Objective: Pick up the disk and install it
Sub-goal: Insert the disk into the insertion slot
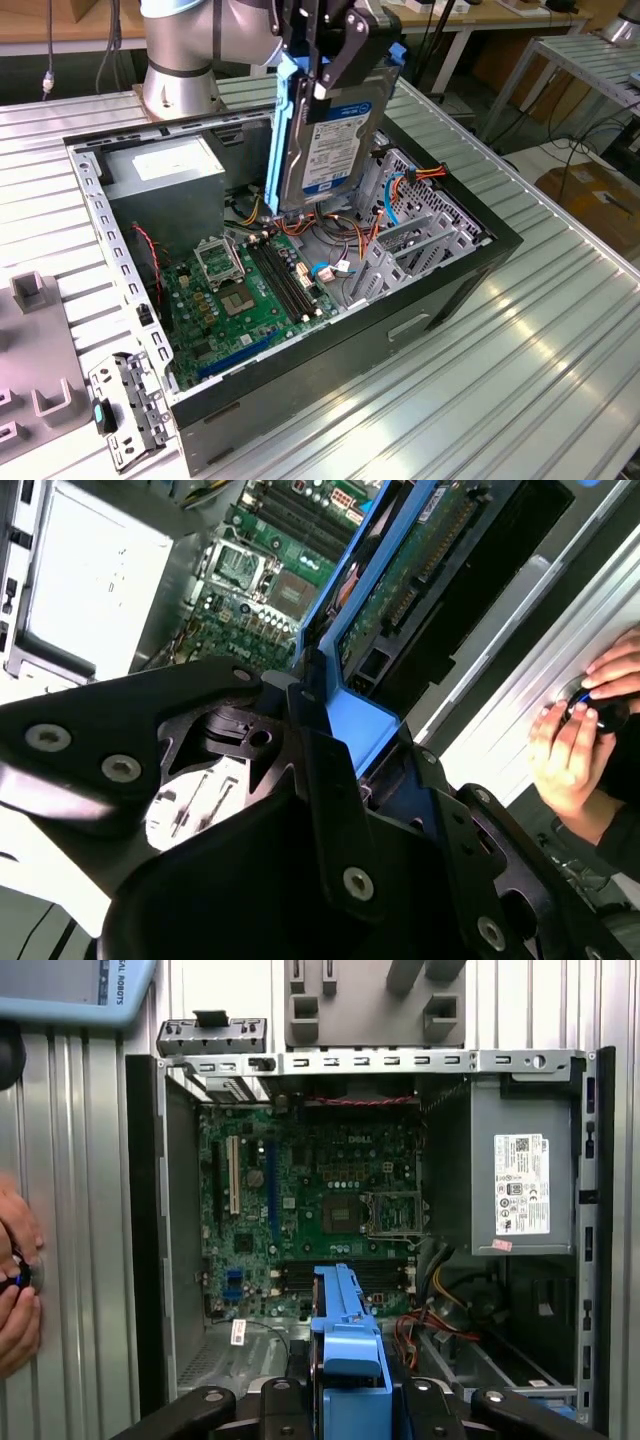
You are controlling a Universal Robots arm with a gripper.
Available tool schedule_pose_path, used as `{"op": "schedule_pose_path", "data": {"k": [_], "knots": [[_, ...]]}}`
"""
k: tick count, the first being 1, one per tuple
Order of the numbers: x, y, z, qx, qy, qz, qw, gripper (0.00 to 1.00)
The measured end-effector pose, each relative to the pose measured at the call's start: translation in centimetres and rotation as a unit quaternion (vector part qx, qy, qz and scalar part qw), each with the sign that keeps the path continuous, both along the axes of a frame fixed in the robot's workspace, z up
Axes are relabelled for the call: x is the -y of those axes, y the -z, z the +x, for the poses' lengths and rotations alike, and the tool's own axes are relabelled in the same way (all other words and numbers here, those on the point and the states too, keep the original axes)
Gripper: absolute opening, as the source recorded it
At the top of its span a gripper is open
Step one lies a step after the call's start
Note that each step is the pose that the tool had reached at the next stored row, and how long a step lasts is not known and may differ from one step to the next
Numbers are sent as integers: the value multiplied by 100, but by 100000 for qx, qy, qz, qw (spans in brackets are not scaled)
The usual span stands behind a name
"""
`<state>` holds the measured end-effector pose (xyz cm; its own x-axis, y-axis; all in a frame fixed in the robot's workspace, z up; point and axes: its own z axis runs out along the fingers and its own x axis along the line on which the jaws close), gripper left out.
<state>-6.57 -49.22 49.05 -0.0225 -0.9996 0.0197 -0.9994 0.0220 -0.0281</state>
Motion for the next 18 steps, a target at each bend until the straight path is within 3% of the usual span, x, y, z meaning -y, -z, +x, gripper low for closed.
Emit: {"op": "schedule_pose_path", "data": {"k": [3,9,12,14,18], "knots": [[27,3,27,-4,1,-26,100000,37],[189,11,30,-1,78,-25,100000,37],[250,14,38,-7,128,-30,100000,37],[277,24,121,-13,144,-43,100000,37],[285,35,268,-19,162,-42,100000,37]]}}
